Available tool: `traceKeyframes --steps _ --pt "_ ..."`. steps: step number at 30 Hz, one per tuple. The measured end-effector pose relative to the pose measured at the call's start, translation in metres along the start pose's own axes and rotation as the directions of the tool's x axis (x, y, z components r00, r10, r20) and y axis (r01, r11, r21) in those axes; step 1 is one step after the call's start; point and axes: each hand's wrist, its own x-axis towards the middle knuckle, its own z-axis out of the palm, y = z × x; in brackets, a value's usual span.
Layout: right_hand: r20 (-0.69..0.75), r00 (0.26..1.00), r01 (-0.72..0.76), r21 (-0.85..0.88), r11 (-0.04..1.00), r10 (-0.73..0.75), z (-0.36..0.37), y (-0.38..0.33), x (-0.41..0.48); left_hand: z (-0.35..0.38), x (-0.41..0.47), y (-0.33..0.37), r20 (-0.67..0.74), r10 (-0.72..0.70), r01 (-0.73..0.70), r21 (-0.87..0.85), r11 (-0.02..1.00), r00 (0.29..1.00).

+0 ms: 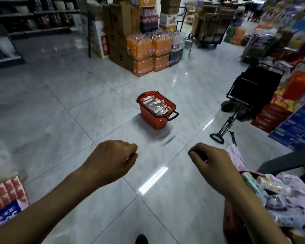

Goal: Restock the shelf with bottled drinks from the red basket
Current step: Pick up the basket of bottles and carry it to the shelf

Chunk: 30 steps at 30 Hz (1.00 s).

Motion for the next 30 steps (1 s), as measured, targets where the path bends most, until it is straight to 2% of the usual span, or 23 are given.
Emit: traceKeyframes --steps 7,16,30 --pt "-0.026 0.997 -0.074 0.001 0.997 0.074 -0.001 0.008 0.137 0.030 0.133 -0.072 0.074 0.030 -0.028 -0.034 0.999 0.997" --pt "0.022 0.997 -0.074 -0.054 0.996 0.075 0.043 0.048 0.332 0.098 0.293 -0.165 0.168 0.087 -0.099 0.064 0.993 0.982" --pt "0.262 0.960 -0.098 -0.037 0.995 0.104 0.081 0.056 0.630 0.165 0.528 -0.331 0.288 0.038 -0.034 -0.021 0.999 0.957"
